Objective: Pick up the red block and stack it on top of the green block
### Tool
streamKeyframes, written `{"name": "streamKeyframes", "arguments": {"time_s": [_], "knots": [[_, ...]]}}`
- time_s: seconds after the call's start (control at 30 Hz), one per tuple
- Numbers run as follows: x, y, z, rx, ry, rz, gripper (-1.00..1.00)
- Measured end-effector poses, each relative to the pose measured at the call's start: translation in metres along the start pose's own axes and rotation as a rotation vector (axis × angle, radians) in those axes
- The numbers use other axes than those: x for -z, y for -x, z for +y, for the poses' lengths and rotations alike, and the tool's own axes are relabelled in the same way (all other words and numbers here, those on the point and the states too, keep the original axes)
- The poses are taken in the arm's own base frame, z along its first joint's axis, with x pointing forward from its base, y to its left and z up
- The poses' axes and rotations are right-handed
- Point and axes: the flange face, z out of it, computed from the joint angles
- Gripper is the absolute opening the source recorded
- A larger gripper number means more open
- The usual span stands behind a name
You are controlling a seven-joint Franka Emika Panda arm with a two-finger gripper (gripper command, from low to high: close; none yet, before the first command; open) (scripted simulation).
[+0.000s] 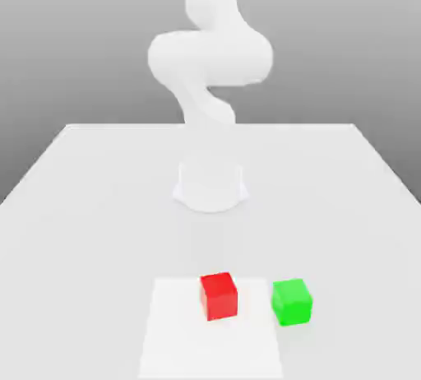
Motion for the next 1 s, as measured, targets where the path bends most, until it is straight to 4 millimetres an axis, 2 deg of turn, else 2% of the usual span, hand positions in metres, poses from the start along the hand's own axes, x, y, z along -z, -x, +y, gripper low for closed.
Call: {"name": "streamKeyframes", "arguments": {"time_s": [0.13,0.27,0.4,0.5,0.57,0.63,0.9,0.93,1.0], "knots": [[-0.102,0.021,0.026,0.031,0.075,-0.141,0.0],[-0.19,0.061,0.06,0.071,0.161,-0.266,0.0],[-0.262,0.115,0.105,0.123,0.261,-0.382,0.0],[-0.305,0.164,0.15,0.172,0.352,-0.467,0.0],[-0.324,0.195,0.183,0.206,0.415,-0.515,0.0],[-0.337,0.214,0.204,0.229,0.452,-0.541,0.0],[-0.382,0.245,0.238,0.236,0.464,-0.551,0.0],[-0.385,0.248,0.241,0.236,0.465,-0.551,-1.0],[-0.385,0.248,0.241,0.236,0.465,-0.551,-1.0]]}}
